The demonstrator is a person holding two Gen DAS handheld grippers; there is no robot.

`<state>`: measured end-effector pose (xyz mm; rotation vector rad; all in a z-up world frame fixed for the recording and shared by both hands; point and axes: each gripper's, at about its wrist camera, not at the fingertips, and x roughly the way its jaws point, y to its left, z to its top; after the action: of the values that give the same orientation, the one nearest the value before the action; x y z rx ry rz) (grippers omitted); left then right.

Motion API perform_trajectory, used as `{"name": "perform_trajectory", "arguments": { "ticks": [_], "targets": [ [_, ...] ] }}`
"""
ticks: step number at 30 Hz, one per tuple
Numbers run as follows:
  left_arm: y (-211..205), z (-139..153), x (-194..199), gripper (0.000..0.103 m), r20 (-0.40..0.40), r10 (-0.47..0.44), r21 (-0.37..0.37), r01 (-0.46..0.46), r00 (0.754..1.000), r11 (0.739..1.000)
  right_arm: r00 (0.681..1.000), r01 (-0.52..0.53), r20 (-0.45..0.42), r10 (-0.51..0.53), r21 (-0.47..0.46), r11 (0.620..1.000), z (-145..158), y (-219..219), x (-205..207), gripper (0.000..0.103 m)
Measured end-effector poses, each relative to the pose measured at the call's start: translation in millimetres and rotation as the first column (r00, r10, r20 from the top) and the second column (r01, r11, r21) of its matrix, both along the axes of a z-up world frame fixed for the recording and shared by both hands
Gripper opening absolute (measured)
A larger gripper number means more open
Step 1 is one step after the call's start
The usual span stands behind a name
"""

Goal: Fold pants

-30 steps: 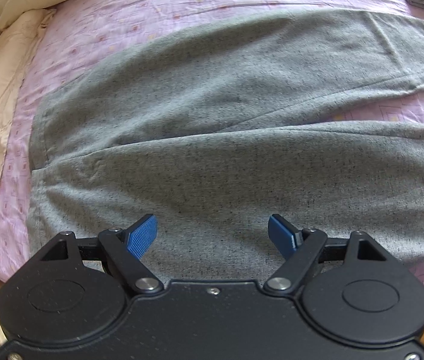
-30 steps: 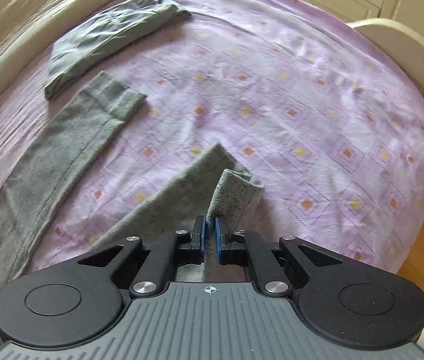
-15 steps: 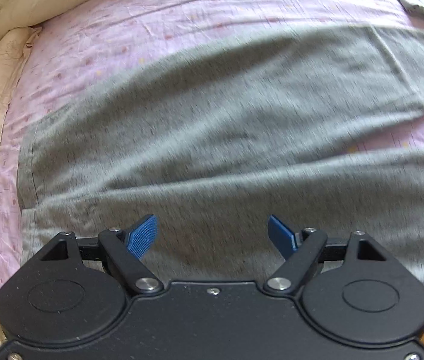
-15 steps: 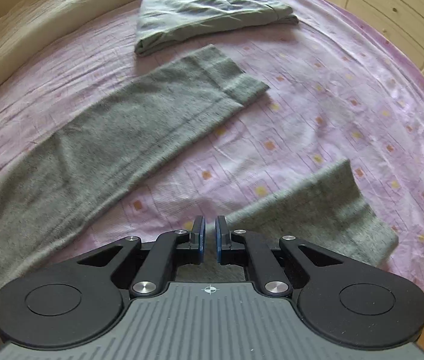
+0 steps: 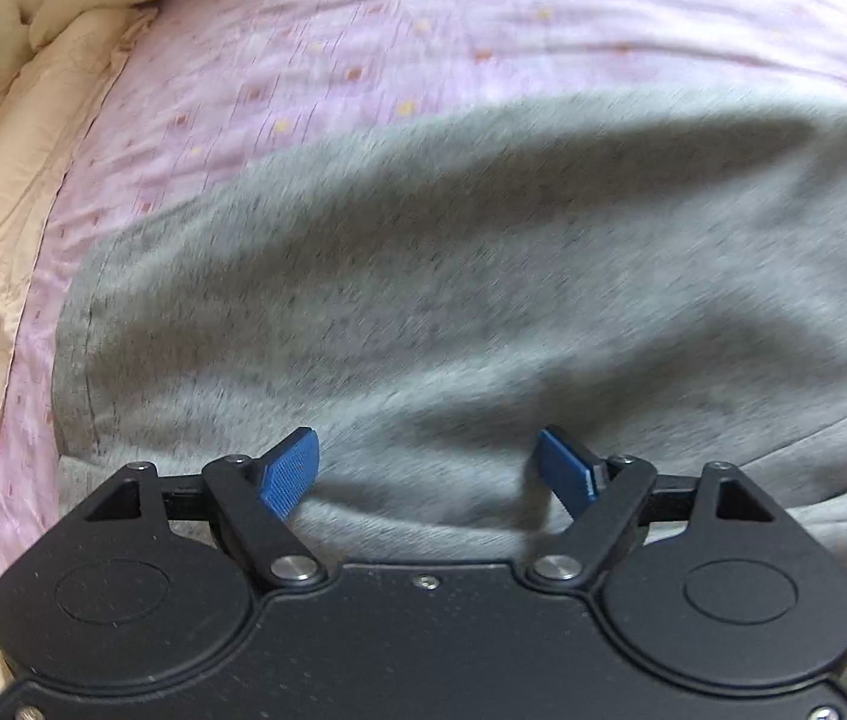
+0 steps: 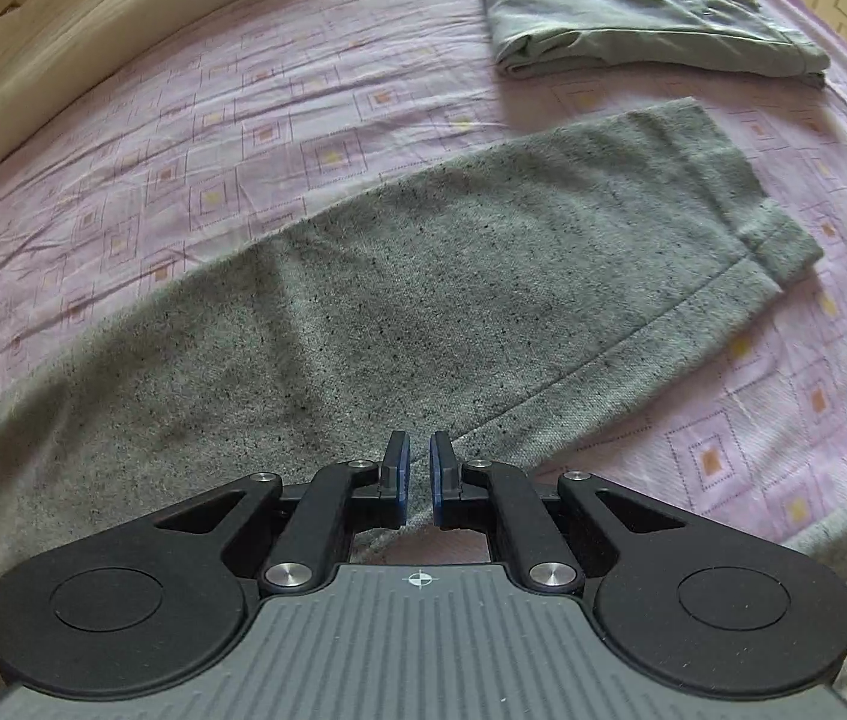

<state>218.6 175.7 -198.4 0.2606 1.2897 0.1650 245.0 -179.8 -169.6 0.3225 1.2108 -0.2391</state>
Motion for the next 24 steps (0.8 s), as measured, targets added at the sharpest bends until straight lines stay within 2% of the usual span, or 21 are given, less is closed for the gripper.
{"name": "perform_trajectory", "arguments": {
  "ticks": [1, 3, 6, 9, 11, 14, 15, 19, 24],
  "targets": [
    [6, -2, -2, 0.091, 0.009, 0.015, 0.001, -0.015, 1.0, 1.0, 1.0, -0.014, -0.01, 0.014, -0.02, 1.0, -5, -2, 2, 0.008],
    [18, -2, -4, 0.092, 0.015, 0.05, 0.018, -0.05, 0.999, 0.999, 0.999, -0.018, -0.037, 0.016, -0.05, 0.999, -13, -15, 3, 0.006],
    [34, -2, -6, 0.096, 0.016, 0.102, 0.061, -0.103, 0.995, 0.993, 0.999, 0.034, -0.01, -0.034, -0.005, 0.999, -15, -51, -2, 0.004],
    [47, -3, -5, 0.103, 0.005, 0.171, 0.056, -0.171, 0.985, 0.984, 0.994, 0.104, -0.018, -0.105, -0.067, 0.992, -14, -80, -6, 0.004],
    [49, -3, -2, 0.103, -0.001, 0.188, 0.055, -0.188, 0.982, 0.981, 0.989, 0.141, -0.033, -0.145, -0.088, 0.986, -15, -98, -10, 0.005],
    [39, 5, -5, 0.087, 0.014, 0.169, 0.052, -0.169, 0.986, 0.984, 0.98, 0.192, -0.043, -0.197, -0.095, 0.977, -8, -118, -25, 0.005],
    [33, 8, -11, 0.084, 0.018, 0.152, 0.048, -0.152, 0.988, 0.987, 0.981, 0.192, -0.024, -0.195, -0.076, 0.978, -3, -124, -34, 0.006],
    [12, 26, -46, 0.084, 0.063, 0.109, 0.013, -0.11, 0.992, 0.994, 0.97, 0.242, 0.021, -0.243, 0.026, 0.97, 22, -144, -97, 0.009],
    [-5, 36, -97, 0.084, 0.04, 0.122, -0.063, -0.119, 0.992, 0.991, 0.928, 0.372, -0.017, -0.371, 0.071, 0.926, 31, -166, -197, 0.011]
  ]
}}
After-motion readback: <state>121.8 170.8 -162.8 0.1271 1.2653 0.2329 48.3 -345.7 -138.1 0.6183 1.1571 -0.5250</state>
